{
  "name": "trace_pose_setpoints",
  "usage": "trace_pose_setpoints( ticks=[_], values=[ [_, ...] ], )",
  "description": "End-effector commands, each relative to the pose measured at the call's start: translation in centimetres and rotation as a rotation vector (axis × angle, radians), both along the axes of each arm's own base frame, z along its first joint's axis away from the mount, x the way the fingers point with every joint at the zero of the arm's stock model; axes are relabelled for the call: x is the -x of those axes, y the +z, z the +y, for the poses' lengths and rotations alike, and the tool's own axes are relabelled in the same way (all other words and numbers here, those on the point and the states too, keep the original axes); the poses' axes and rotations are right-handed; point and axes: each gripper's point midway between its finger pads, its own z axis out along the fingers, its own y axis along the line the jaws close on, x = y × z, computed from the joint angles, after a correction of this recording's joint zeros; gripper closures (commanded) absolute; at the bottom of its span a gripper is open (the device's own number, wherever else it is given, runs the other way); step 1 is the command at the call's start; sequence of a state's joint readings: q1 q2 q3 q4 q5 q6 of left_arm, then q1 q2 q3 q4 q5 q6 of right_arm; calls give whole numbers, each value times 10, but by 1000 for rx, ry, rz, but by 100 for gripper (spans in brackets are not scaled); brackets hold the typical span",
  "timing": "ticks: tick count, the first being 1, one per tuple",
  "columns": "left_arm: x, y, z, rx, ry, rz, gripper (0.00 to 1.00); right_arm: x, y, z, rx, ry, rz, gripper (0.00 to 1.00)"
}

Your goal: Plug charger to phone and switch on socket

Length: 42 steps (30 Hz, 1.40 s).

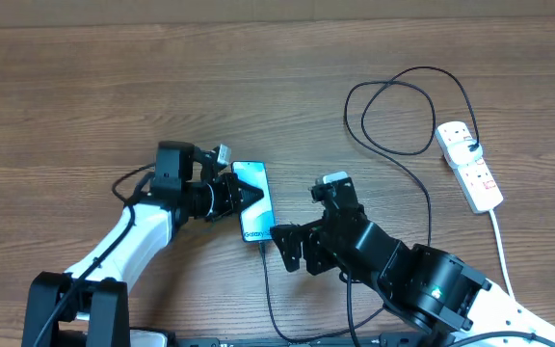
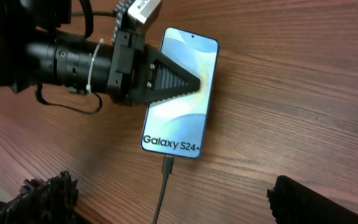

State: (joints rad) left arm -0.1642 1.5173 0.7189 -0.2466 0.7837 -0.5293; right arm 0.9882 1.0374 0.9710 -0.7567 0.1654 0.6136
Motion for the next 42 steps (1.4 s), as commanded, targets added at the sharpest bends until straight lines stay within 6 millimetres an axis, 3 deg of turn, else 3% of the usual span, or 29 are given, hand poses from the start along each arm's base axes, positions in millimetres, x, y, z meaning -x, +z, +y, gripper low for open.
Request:
trace_pose_setpoints(
  ticks=[1,7,13,20,27,42],
  values=[
    [-22,14,-1,-85,-124,-160,96,-2,7,-3,-15,-28,-6,0],
    [-29,-11,-4,-109,-208,-73,96,1,3,-6,-10,-43,21,0],
    [-30,-37,-16,-20,-241,-2,96,4,-4,-12,22,-43,41,0],
    [-25,-58,-4,-106,-220,57,96,5,-6,-14,35,-46,46,0],
    [-24,-61,-1,-130,-215,66,85,5,-6,-14,36,-46,47,0],
    [-17,-72,11,-213,-199,114,78,6,-8,-15,43,-46,51,0]
  ],
)
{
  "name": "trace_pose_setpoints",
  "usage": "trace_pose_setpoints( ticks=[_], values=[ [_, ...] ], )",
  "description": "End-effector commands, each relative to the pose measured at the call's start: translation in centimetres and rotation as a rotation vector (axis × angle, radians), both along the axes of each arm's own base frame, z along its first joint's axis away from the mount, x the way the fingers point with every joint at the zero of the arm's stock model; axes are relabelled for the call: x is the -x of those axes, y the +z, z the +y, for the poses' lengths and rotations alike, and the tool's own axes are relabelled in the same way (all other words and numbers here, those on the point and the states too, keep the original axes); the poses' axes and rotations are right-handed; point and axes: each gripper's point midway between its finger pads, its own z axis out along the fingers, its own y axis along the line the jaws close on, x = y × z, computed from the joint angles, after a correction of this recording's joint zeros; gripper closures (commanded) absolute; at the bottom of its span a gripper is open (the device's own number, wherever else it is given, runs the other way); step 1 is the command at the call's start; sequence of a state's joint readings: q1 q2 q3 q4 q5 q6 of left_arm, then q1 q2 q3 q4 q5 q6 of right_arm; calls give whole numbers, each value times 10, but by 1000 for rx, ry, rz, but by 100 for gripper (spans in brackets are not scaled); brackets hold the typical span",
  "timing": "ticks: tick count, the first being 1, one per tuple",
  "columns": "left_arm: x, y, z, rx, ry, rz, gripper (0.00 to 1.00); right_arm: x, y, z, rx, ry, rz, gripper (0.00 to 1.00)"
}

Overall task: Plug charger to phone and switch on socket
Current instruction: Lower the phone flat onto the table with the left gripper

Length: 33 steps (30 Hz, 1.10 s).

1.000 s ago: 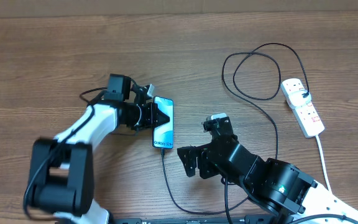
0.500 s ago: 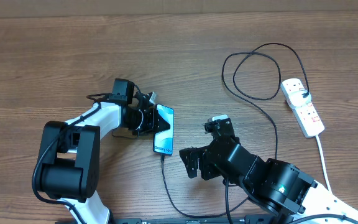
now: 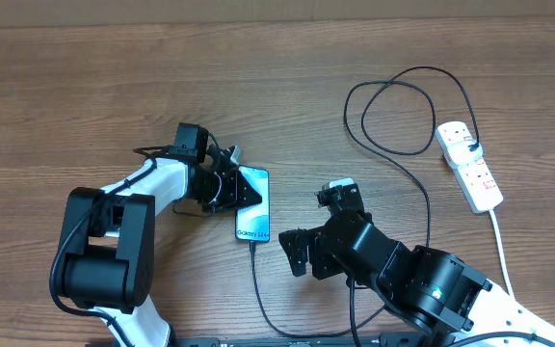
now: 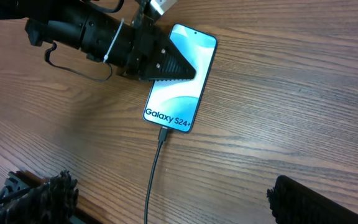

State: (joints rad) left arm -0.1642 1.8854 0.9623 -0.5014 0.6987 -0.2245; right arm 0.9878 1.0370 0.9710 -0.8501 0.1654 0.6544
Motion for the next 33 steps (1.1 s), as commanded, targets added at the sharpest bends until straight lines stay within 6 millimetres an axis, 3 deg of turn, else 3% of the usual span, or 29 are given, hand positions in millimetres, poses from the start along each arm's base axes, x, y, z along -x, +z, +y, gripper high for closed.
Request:
trace_pose_setpoints(
  ticks=[1,14,23,33],
  values=[
    [-6,-1,3,-39,-19,-28,78,-3,8,-1,-14,-16,-21,0],
    [-3,-7,11,-95,-12,-15,74,-4,3,0,1,-16,-11,0],
    [3,-17,27,-200,3,16,73,-5,-3,2,16,-16,-1,0],
    [8,-14,19,-172,-55,0,67,-6,-3,3,15,-16,-2,0]
  ],
)
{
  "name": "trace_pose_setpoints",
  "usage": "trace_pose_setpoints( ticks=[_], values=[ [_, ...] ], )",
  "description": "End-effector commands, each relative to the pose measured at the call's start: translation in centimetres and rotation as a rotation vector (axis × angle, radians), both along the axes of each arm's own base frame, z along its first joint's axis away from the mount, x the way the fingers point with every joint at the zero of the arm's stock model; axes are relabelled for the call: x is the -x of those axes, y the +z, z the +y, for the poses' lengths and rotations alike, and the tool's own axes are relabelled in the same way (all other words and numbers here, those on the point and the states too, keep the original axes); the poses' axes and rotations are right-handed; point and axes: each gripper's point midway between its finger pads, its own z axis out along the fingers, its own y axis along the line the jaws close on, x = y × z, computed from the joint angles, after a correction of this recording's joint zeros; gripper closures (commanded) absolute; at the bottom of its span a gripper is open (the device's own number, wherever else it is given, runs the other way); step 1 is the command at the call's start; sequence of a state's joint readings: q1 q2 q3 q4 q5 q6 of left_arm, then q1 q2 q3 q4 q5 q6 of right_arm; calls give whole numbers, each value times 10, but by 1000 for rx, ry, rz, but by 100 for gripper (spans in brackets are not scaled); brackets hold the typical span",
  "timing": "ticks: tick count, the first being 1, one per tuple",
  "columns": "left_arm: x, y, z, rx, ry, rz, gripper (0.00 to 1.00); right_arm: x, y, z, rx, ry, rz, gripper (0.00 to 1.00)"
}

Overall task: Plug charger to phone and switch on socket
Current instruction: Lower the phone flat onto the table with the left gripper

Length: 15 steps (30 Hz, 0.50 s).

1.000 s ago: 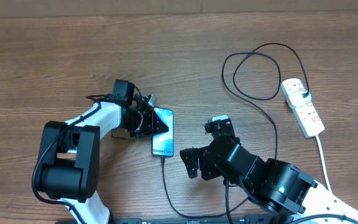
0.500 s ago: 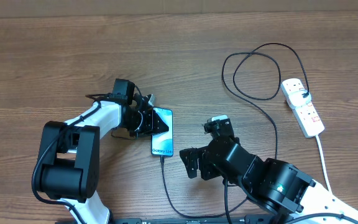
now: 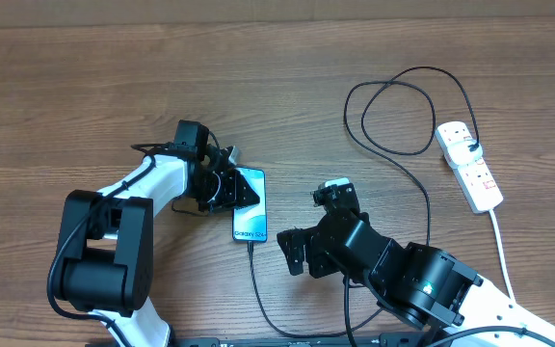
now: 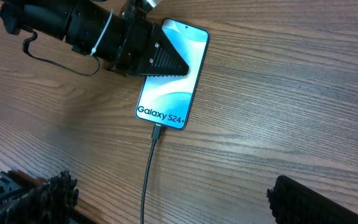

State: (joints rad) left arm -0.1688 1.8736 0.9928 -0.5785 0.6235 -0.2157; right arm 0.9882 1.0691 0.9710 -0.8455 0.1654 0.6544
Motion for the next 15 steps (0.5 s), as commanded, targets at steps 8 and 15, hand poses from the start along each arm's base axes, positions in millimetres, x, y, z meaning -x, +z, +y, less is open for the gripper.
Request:
trace_pose_setpoints(
  ticks=[8,15],
  values=[
    [12,-14,-2,-79,-130,-40,66,-4,5,0,-8,-16,-17,0],
    [10,-21,11,-167,-86,-22,66,-4,5,0,-7,-16,-17,0]
  ],
)
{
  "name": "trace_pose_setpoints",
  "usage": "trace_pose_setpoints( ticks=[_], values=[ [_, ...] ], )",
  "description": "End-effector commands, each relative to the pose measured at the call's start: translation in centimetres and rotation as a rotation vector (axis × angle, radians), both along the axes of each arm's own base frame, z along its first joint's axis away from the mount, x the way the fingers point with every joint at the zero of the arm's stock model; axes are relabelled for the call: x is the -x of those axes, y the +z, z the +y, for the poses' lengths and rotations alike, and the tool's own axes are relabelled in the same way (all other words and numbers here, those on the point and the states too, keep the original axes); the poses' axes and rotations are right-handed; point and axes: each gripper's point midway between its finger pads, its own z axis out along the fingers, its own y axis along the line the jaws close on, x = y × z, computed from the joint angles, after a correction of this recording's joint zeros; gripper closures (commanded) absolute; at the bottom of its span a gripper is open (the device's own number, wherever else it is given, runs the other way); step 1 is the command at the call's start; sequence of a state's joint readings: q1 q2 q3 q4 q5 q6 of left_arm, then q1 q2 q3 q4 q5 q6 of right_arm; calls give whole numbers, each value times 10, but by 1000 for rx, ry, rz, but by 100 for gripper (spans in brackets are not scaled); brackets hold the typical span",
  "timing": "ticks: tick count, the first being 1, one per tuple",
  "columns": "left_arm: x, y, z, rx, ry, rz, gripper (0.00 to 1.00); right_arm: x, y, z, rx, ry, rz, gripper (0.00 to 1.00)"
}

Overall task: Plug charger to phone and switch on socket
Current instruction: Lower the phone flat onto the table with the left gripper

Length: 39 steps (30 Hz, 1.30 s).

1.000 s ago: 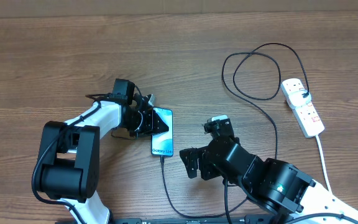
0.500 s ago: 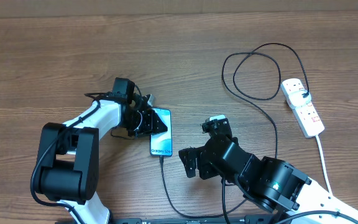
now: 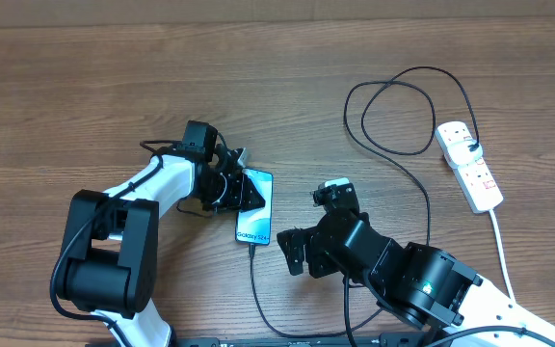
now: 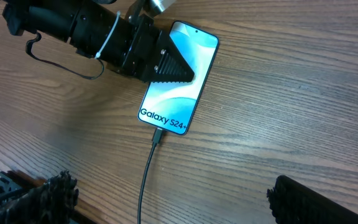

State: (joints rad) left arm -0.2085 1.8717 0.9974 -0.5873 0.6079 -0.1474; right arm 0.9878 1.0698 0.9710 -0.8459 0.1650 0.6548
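Note:
The phone lies face up on the wooden table, its lit screen reading "Galaxy S24+". My left gripper reaches in from the left and is shut on the phone's left edge, one black triangular finger lying over the screen. The black charger cable is plugged into the phone's bottom end. My right gripper hangs open a little below and right of the phone, nothing between its fingers. The white socket strip lies at the far right with the cable's plug in it; the switch state cannot be told.
The cable loops widely across the table between the phone and the socket strip and passes under my right arm. The strip's white lead runs toward the front edge at the right.
The phone and my left gripper have shifted slightly to the right, the phone tilting a little more. My right gripper stays open in about the same place.
At first my open right gripper was close to the phone's bottom end, the cable plugged in and my left gripper on the phone. Later the right gripper stood farther back and the left arm had changed pose. The phone has only shifted slightly since, still held.

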Motion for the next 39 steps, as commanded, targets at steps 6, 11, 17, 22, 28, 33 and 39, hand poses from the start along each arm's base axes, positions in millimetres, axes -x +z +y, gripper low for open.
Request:
trace_pose_setpoints(
  ticks=[6,11,17,22,28,33,39],
  values=[
    [5,-25,29,-208,36,22,65,-4,5,0,-8,-16,-18,0],
    [9,-27,36,-246,48,43,64,-4,5,0,-9,-16,-19,0],
    [9,-28,37,-258,72,55,62,-6,3,2,-2,-16,-14,0],
    [12,-30,43,-293,72,68,61,-7,-7,4,25,-15,4,0],
    [17,-33,56,-367,95,90,62,-8,-17,6,42,-39,36,0],
    [16,-34,56,-372,114,93,64,-9,-21,8,42,-57,51,0],
    [16,-34,56,-372,115,93,61,-10,-20,9,34,-57,47,0]
  ],
)
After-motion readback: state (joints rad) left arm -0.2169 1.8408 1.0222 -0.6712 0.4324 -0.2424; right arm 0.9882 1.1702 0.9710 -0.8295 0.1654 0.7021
